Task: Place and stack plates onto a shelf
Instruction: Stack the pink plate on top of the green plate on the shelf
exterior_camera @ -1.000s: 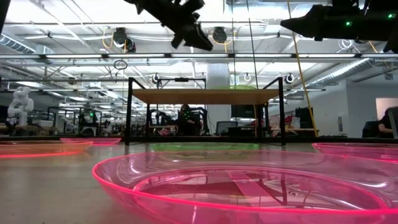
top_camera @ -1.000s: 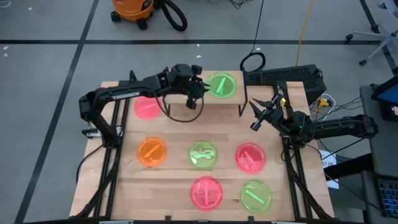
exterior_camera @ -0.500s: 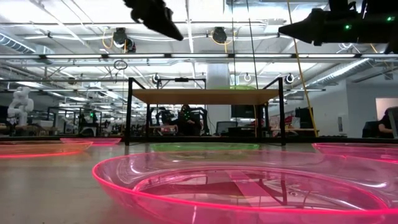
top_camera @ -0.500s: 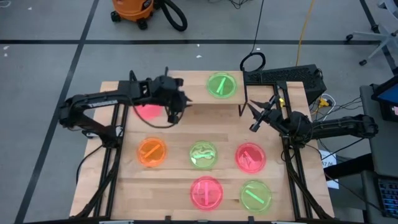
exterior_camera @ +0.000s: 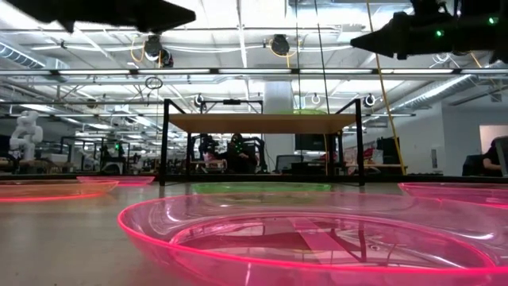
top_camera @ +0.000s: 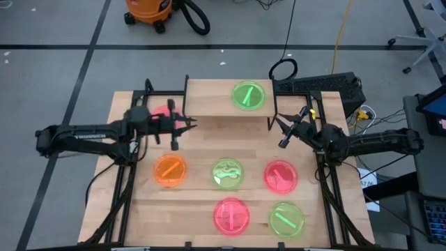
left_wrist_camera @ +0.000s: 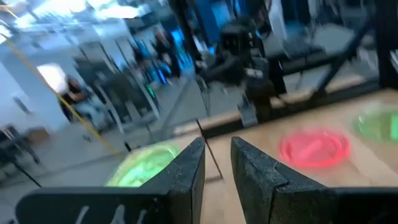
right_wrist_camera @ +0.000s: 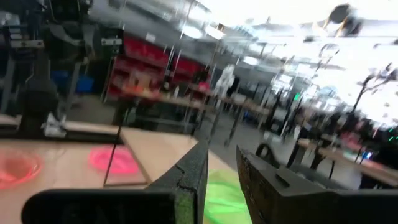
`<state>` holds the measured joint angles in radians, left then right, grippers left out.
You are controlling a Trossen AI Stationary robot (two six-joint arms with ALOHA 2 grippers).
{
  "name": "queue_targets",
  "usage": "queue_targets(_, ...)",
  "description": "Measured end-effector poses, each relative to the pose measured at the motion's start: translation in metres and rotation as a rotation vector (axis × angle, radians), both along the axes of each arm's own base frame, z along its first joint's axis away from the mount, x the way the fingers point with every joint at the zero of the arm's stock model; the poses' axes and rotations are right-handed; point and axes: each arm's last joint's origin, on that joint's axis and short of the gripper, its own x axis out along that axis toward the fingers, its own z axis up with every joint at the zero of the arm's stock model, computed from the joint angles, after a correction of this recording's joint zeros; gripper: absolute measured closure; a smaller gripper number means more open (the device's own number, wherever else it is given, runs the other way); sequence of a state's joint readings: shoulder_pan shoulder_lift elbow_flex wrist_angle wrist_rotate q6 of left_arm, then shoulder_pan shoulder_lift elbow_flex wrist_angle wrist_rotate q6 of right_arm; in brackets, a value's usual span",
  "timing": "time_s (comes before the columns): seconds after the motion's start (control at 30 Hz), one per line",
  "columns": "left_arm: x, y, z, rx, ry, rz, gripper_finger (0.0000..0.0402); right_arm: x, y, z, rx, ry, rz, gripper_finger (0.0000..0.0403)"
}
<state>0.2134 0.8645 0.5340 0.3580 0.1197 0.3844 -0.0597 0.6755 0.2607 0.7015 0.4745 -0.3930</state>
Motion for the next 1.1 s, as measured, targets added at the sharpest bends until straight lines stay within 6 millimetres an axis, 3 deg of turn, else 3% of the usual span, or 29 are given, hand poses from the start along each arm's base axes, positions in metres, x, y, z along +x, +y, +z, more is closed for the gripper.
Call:
queue_targets(0.23,-0.016,-0.002,-0.025,0.023,-0.150,0.039,0.0316,0.017,-0.001,0.038,0.099,0.238,0.005,0.0332)
queue_targets(0.37,-0.017,-0.002,-0.029,0.029,-0.161,0.042,0.0316,0.017,-0.002,0.043,0.199,0.265,-0.003,0.0332)
queue_targets(0.7,-0.018,-0.002,-0.024,0.021,-0.212,0.045,0.0316,0.006,-0.011,0.005,0.514,0.502,-0.146,0.0332)
queue_targets(0.9,-0.018,0.002,-0.026,0.071,-0.185,0.191,0.0316,0.007,-0.011,-0.011,0.523,0.475,-0.144,0.0332)
queue_targets(1.1,-0.018,0.002,-0.026,0.067,-0.179,0.206,0.0316,0.002,-0.010,-0.043,0.472,0.526,-0.141,0.0332)
